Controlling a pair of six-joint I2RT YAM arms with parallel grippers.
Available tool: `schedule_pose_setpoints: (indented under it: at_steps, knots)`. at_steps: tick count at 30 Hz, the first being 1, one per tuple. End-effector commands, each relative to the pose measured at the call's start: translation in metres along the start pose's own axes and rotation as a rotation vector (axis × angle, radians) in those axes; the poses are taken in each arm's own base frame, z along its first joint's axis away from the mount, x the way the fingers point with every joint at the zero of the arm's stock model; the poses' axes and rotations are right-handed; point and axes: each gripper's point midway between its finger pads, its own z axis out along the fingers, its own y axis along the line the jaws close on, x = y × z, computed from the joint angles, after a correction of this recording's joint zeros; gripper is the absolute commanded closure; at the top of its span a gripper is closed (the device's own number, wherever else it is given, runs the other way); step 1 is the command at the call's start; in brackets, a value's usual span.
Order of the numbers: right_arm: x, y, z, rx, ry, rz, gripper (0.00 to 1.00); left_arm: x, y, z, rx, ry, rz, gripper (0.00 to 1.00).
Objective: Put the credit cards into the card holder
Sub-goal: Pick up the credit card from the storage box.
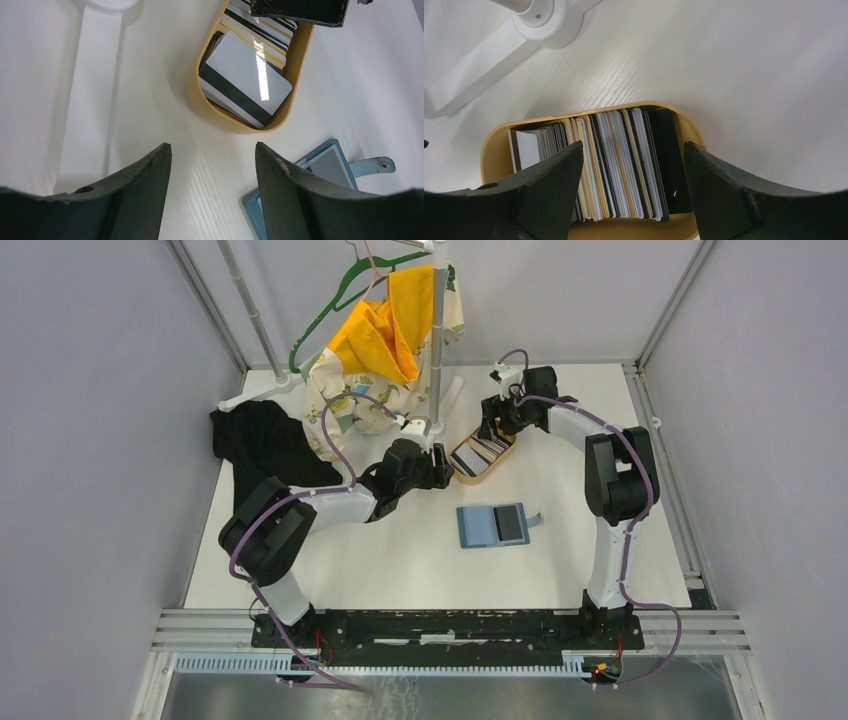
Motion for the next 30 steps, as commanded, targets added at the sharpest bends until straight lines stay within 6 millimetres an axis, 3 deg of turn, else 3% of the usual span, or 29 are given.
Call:
schedule_pose_setpoints:
  at_steps: [1,16,30]
  knots:
    - [0.002,-0.002,0.006,0.023,0.001,0.006,0.21,-0.017,-0.008,0.004,0.022,-0.044,0.045,0.32]
    - [0.019,0.008,0.011,-0.016,0.055,0.036,0.23,-0.017,-0.006,0.004,0.014,-0.043,0.045,0.32]
    - [0.039,0.051,-0.011,-0.178,0.039,0.155,0.28,-0.019,-0.002,0.001,-0.005,-0.062,0.04,0.32]
